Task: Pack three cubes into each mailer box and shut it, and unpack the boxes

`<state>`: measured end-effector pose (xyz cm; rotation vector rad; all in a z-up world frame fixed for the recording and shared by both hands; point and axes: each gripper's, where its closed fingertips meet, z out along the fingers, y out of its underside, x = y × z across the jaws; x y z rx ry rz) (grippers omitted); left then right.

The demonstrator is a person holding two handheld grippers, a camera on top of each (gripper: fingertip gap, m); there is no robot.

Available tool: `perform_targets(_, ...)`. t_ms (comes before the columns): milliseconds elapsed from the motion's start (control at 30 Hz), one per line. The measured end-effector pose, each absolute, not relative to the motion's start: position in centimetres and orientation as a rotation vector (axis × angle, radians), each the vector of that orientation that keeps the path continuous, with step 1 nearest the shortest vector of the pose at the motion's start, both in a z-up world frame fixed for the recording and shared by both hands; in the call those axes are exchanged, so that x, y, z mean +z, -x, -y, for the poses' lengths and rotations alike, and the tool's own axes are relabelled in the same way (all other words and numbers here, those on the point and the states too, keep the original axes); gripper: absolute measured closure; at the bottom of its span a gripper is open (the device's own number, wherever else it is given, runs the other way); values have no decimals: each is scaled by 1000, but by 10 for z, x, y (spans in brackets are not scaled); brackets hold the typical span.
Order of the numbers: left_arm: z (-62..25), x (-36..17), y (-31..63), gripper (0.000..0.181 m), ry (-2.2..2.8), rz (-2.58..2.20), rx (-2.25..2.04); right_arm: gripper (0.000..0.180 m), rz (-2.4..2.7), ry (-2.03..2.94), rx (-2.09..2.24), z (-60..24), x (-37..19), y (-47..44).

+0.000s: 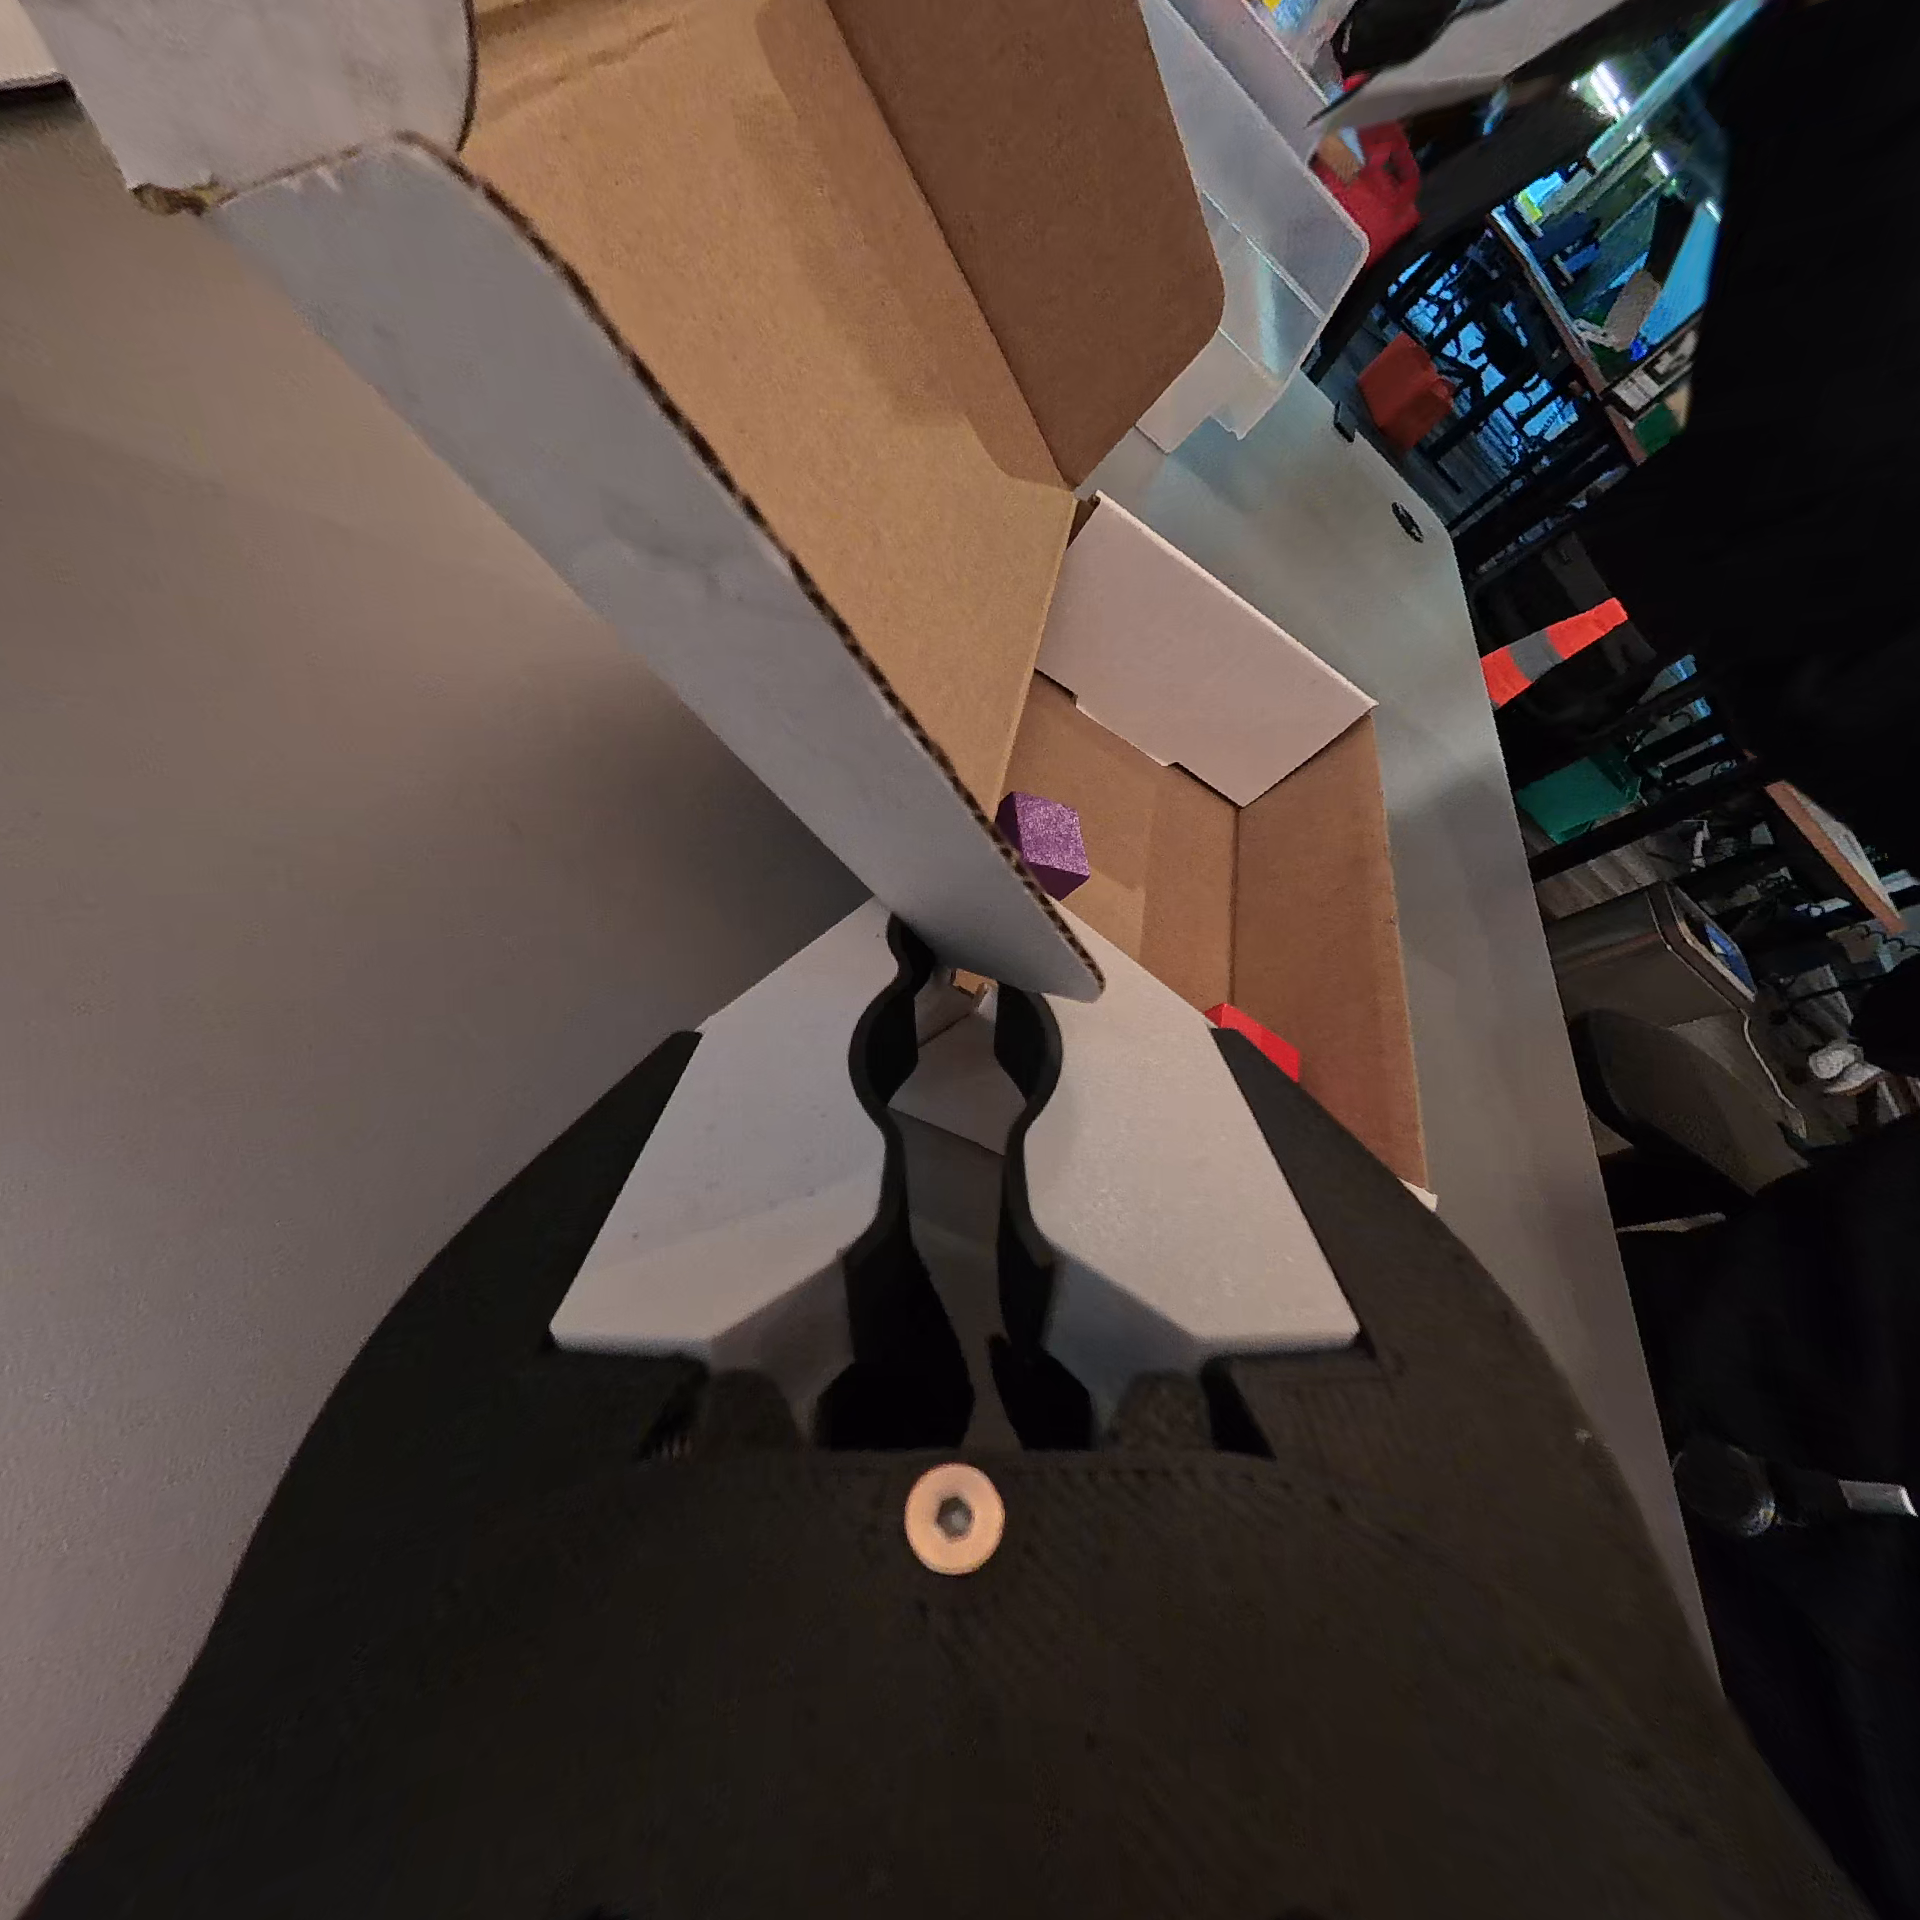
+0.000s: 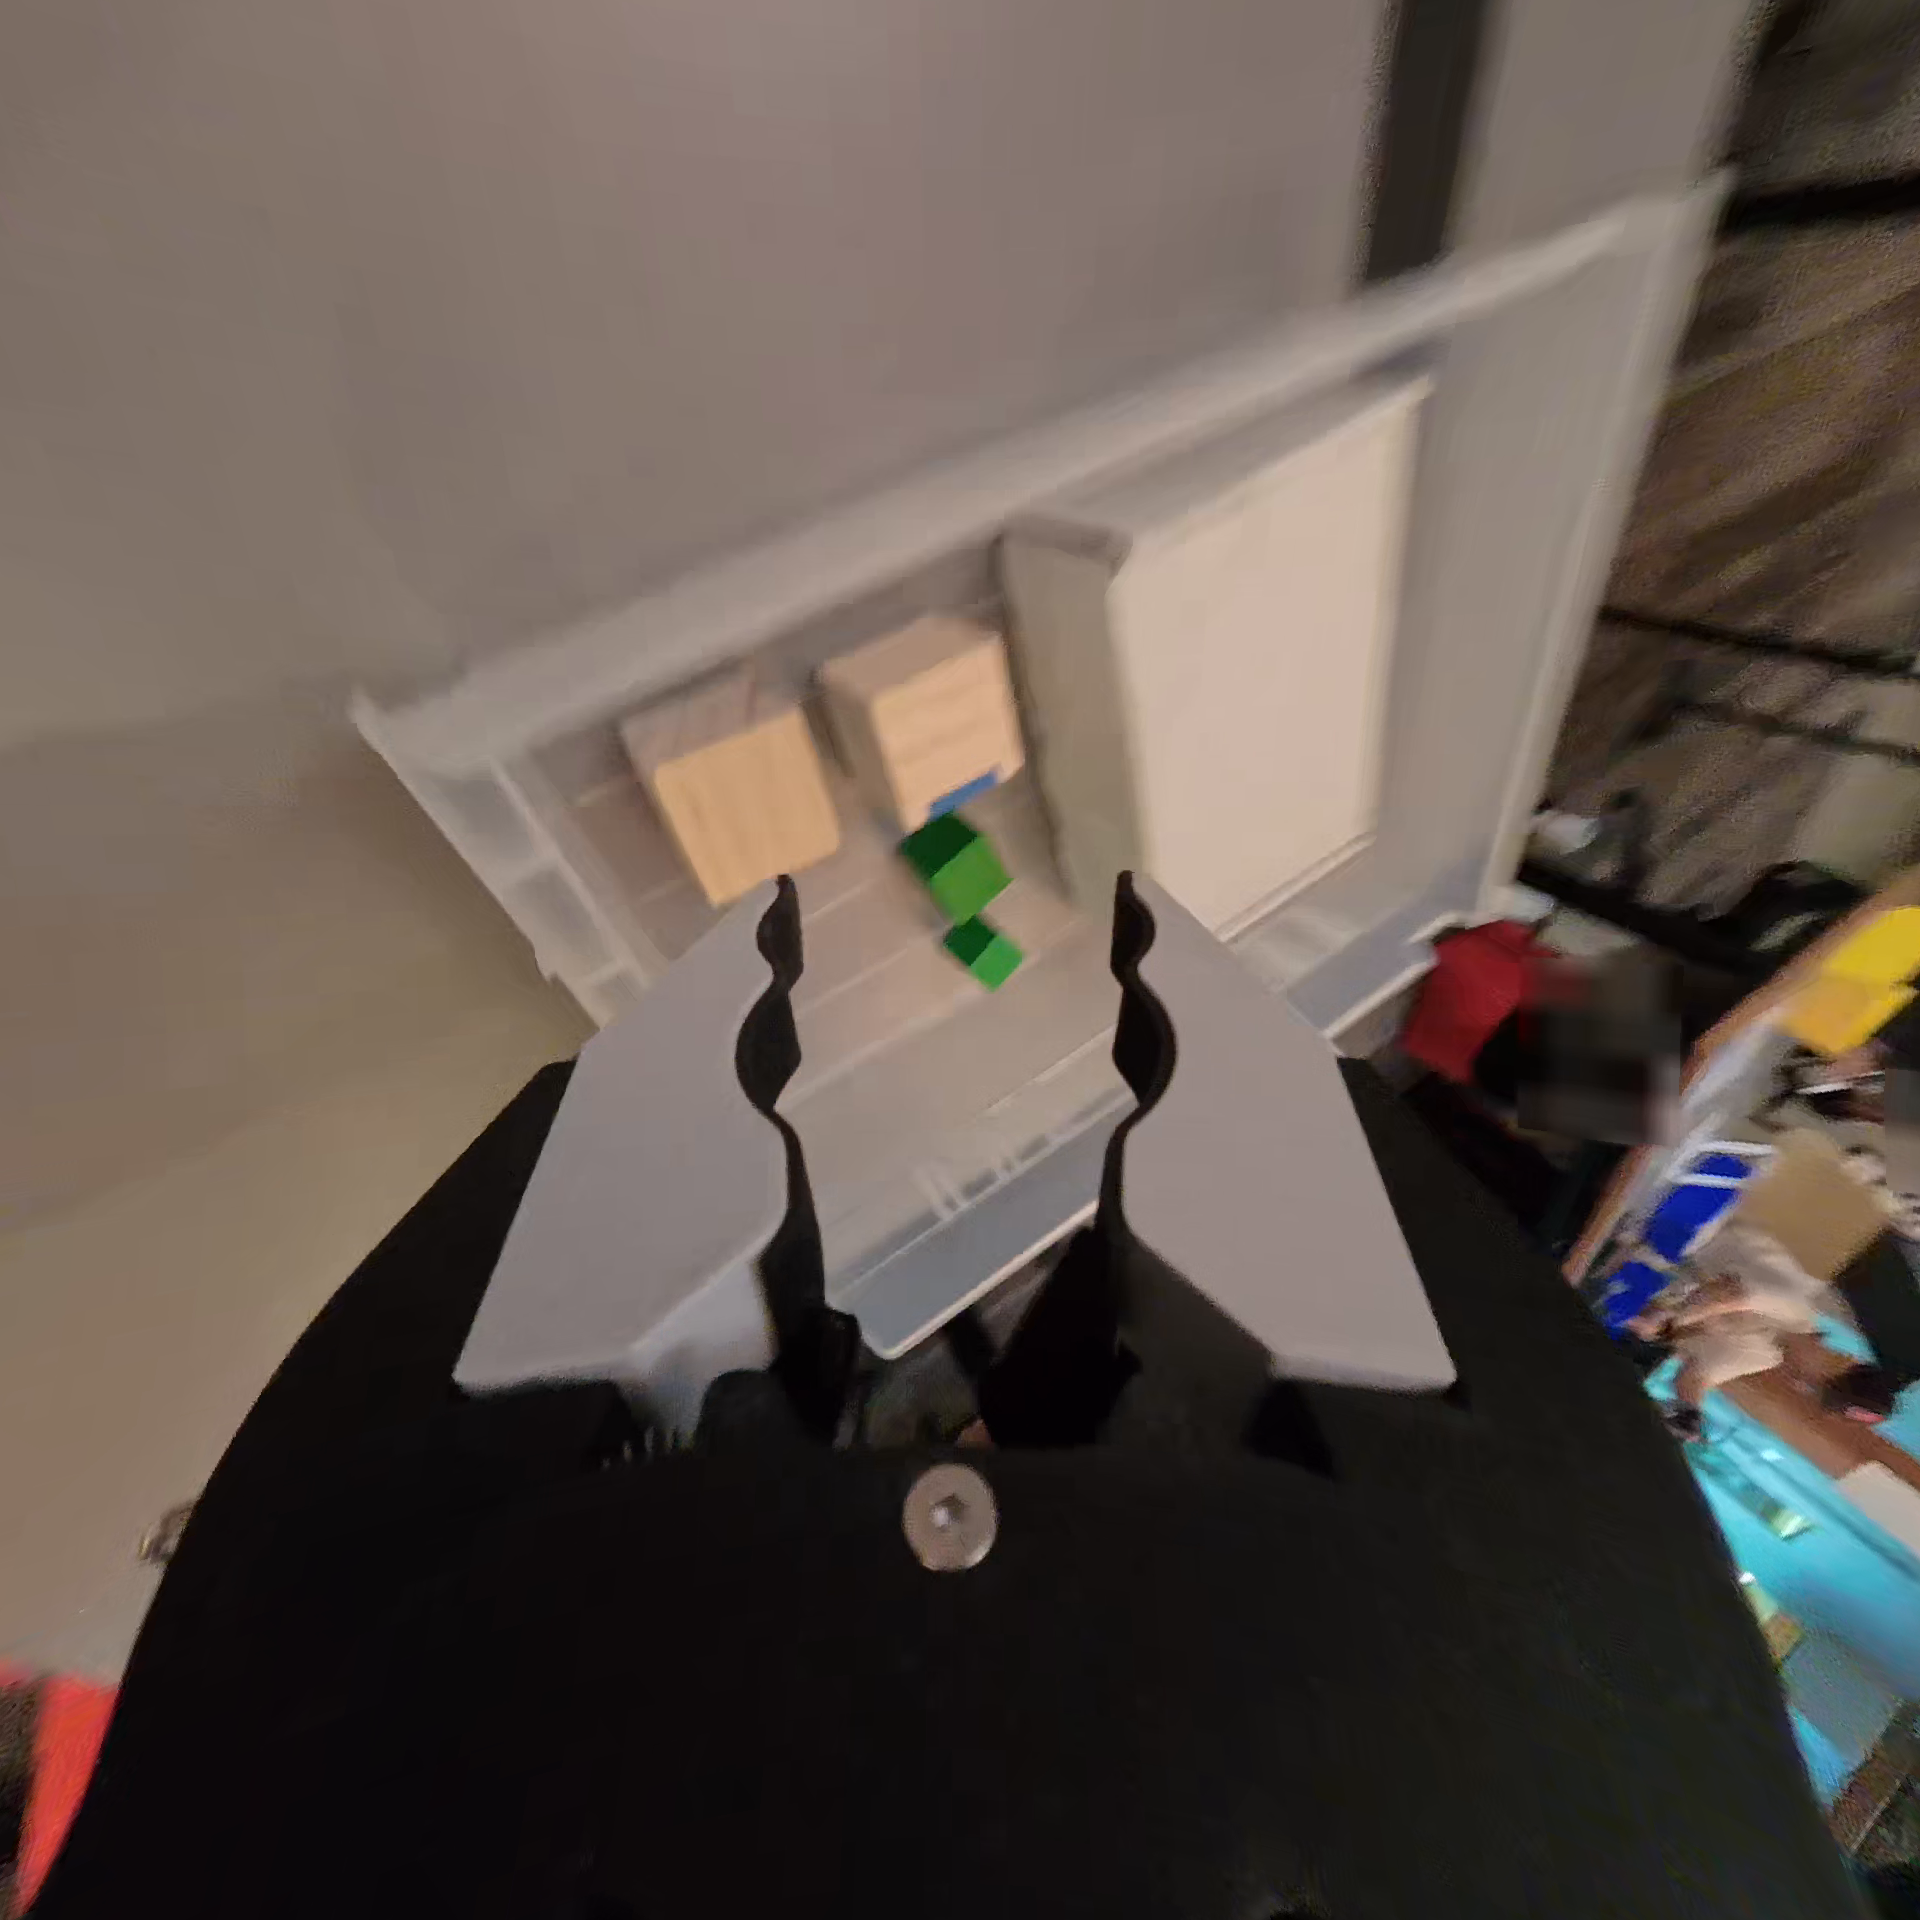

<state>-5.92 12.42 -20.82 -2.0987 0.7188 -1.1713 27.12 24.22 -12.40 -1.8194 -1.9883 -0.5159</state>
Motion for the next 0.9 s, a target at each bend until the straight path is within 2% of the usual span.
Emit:
perform_targets(100, -126, -208, 58, 175, 2098, -722, -1169, 132, 1987, 1555, -259, -192, -81, -180)
perform_targets(167, -127, -208, 56, 175, 2096, -728, -1164, 132, 2059, 1414, -118, -151, -77, -121)
perform_targets(300, -127, -208, 56, 175, 2091, -734, -1152, 136, 2245, 1281, 59, -96, -117, -38)
perform_targets(400, -126, -208, 56, 175, 2091, -734, -1153, 142, 2322, 1365, 255, -70, -159, 6)
perform_targets(467, -126, -208, 56, 175, 2093, -732, -1161, 148, 2315, 1478, 322, -68, -182, 24)
perform_targets(600, -126, -208, 55, 174, 2091, -741, -1169, 150, 2379, 1672, 480, -51, -213, 32)
perform_targets(733, -125, -208, 54, 174, 2090, -748, -1173, 150, 2335, 1804, 625, -45, -217, 40)
perform_targets(900, -125, -208, 54, 174, 2087, -751, -1173, 156, 2372, 1795, 548, -44, -217, 39)
